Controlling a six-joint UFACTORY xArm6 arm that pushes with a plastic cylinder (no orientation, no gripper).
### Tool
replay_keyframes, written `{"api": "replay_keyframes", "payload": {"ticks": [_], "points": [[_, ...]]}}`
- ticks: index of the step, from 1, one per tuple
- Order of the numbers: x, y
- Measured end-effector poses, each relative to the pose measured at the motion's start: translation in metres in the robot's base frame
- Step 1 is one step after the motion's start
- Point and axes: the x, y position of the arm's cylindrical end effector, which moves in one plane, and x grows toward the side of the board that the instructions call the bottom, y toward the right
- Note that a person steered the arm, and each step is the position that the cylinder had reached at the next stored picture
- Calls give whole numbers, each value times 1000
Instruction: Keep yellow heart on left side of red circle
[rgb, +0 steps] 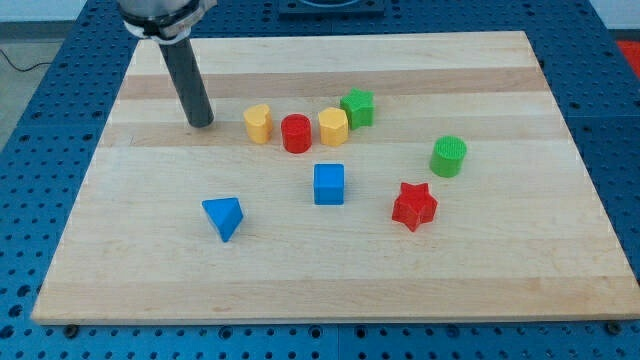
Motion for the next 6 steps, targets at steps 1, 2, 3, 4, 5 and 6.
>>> {"api": "replay_keyframes", "payload": {"ticks": [1, 2, 3, 4, 5, 6], "points": [[-8, 17], [-8, 34], [-8, 36], [-8, 44], [-8, 51], [-7, 58]]}}
